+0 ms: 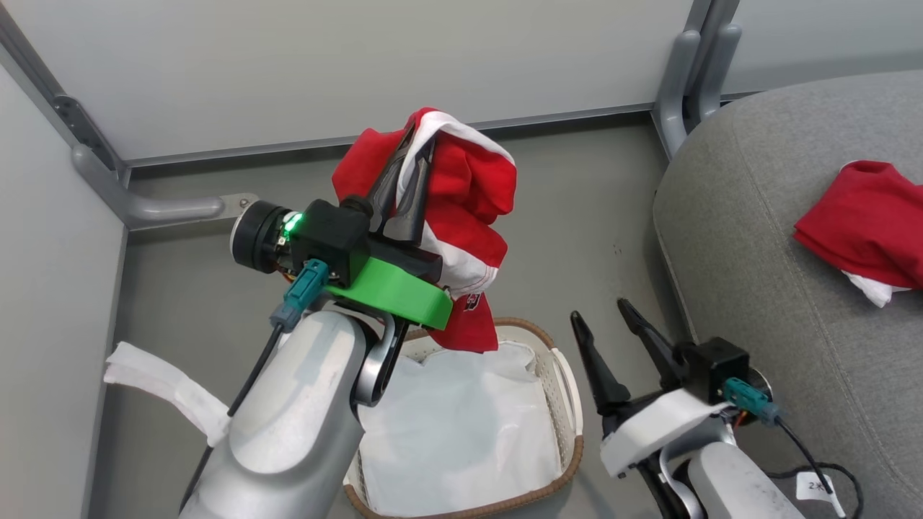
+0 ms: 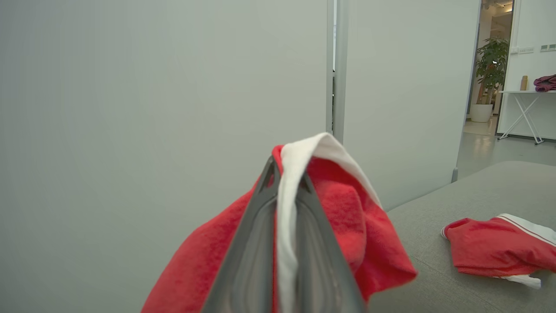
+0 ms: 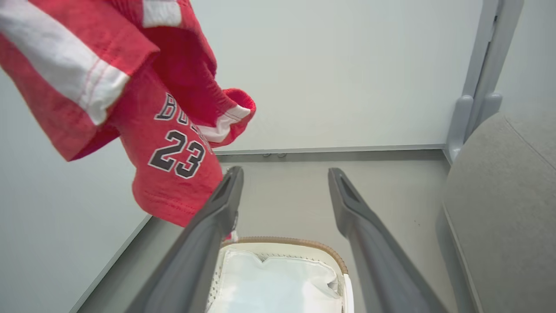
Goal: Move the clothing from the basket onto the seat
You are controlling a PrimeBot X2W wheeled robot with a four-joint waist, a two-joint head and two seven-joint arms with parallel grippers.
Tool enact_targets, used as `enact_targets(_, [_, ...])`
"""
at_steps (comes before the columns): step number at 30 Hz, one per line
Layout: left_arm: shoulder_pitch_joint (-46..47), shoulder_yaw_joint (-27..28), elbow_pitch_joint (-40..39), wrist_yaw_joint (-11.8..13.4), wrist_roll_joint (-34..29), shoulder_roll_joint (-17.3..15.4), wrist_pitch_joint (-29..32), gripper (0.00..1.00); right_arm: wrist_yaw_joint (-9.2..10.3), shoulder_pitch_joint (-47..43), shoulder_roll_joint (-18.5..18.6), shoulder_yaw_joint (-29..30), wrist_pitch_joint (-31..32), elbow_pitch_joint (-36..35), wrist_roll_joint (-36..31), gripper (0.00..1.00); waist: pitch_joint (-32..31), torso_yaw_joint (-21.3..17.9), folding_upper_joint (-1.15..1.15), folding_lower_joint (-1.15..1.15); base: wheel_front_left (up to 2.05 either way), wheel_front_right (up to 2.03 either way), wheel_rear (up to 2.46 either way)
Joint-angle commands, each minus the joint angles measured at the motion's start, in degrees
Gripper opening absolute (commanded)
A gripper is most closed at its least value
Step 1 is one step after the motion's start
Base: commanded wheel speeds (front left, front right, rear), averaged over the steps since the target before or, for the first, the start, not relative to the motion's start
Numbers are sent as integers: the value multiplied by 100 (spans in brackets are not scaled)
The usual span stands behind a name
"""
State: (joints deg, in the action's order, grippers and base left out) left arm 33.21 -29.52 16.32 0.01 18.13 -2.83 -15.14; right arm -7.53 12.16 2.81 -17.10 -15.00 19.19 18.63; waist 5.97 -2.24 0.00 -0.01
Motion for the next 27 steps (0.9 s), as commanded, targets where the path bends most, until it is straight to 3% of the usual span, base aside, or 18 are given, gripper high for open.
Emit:
enact_targets(1, [8, -4, -4, 28, 55, -18, -1, 0, 8, 143, 21, -162, -27, -101, 33, 100, 11, 5, 0, 1, 0, 0, 0])
enact_targets(10, [-2, -169, 93, 37, 122, -18, -1, 0, 8, 952, 25, -1295, -27, -508, 156, 100, 89, 59, 0, 1, 0, 0, 0])
enact_targets(16, [12, -279, 97, 47, 203, -17, -1, 0, 7, 1437, 22, -1954, -27, -218, 131, 100, 92, 90, 0, 1, 0, 0, 0])
enact_targets(27, [53, -597, 100, 84, 412, -17, -1, 0, 8, 1986, 22, -2137, -26, 282, -76, 100, 94, 215, 0, 1, 0, 0, 0])
